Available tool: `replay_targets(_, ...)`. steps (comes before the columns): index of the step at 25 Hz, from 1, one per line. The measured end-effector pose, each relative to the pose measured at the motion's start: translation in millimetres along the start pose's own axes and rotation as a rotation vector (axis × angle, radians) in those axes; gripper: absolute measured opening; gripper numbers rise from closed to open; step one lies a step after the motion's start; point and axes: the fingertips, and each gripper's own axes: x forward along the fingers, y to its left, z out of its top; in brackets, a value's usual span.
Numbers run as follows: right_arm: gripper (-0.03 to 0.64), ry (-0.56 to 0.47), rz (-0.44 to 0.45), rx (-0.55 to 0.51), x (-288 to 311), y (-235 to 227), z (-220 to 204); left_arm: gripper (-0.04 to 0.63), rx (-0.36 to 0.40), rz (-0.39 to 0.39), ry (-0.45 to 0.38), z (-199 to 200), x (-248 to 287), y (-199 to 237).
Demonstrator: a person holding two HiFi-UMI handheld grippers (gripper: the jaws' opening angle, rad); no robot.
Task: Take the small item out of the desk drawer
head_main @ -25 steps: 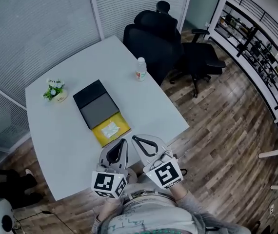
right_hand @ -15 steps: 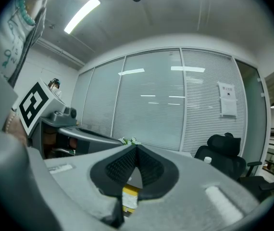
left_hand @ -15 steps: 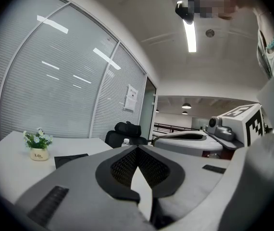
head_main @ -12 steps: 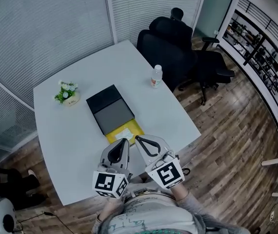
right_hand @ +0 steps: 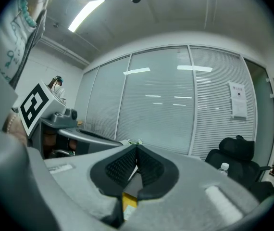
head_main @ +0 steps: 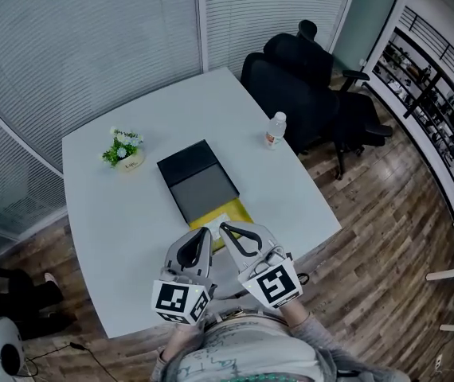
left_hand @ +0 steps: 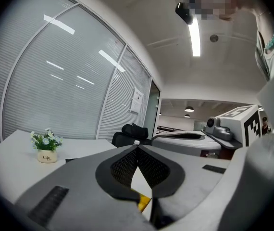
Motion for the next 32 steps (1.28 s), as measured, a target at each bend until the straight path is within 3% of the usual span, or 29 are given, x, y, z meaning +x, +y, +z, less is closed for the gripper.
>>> replay_targets(10, 0.003, 0.015, 0.058, -0.004, 23.4, 13.1, -10.4, -0.003, -0.016, 0.043, 0.023, -11.3, -11.6, 28.9)
replay_targets(21, 0.003, -0.005, 0.176, -0.008, 27.1, -21.8, -6.4, -0.003, -0.011, 0.164, 0.014, 0.0, 18.8, 34.8)
replay_targets(26, 0.003, -0.034, 0.237, -0.024, 31.7, -42.4, -1.9, -0.003, 0.029, 0.228, -0.026, 17.5, 35.3, 30.4)
replay_targets(32, 0.003, -0.044, 0.290, -0.018, 33.0, -52.2, -2.6, -0.003, 0.044, 0.272, -0.019, 14.9, 48.6, 24.0)
